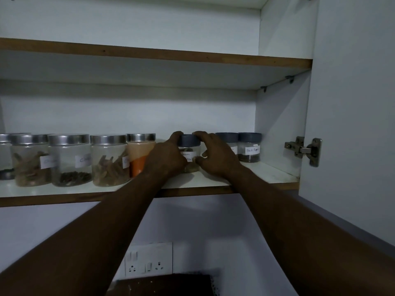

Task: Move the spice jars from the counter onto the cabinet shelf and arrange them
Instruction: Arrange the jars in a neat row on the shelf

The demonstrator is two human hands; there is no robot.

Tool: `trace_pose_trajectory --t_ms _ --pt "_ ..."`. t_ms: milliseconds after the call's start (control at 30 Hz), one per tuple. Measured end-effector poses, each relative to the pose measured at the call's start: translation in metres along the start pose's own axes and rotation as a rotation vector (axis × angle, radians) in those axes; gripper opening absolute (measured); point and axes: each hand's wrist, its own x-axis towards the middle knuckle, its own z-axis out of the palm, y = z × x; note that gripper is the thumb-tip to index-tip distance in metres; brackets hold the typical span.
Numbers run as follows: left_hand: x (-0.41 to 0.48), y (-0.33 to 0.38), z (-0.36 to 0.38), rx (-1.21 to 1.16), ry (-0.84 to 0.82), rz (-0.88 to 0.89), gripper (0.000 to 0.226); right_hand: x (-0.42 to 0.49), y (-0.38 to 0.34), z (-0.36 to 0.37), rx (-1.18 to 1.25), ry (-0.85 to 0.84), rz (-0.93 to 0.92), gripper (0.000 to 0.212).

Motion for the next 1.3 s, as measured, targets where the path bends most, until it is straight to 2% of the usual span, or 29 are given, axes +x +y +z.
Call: trace_pose_trajectory --t_ms 100,367,600,767,933,1167,1300 --pt "0.007 0.000 0.006 0.030 0.001 0.041 0.084 0.000 0.014 -0.003 0.008 0.048 0.025 0.071" --pt "0.003 -0.008 0.023 -0.039 0.034 0.059 0.088 -0.005 0.024 0.001 0.000 0.079 0.009 0.076" --pt "0.003 -0.008 0.026 -0.056 -0.006 0.005 0.099 -0.006 0.022 0.000 0.025 -0.004 0.079 0.096" --pt "0.004 -0.009 0.028 -0.157 -0.101 -0.021 0.104 -0.001 0.025 0.003 0.060 -0.110 0.126 0.115" --pt "0.004 -0.007 0.027 -0.184 -0.115 -0.027 0.102 0.001 0.033 0.008 0.117 -0.117 0.190 0.123" --pt "0.004 -0.012 0.023 -0.251 -0.105 -0.033 0.111 0.002 0.034 0.008 0.228 -0.085 0.218 0.114" --pt "0.006 -0.011 0.022 -0.279 -0.096 -0.026 0.100 0.000 0.028 0.003 0.258 -0.038 0.250 0.104"
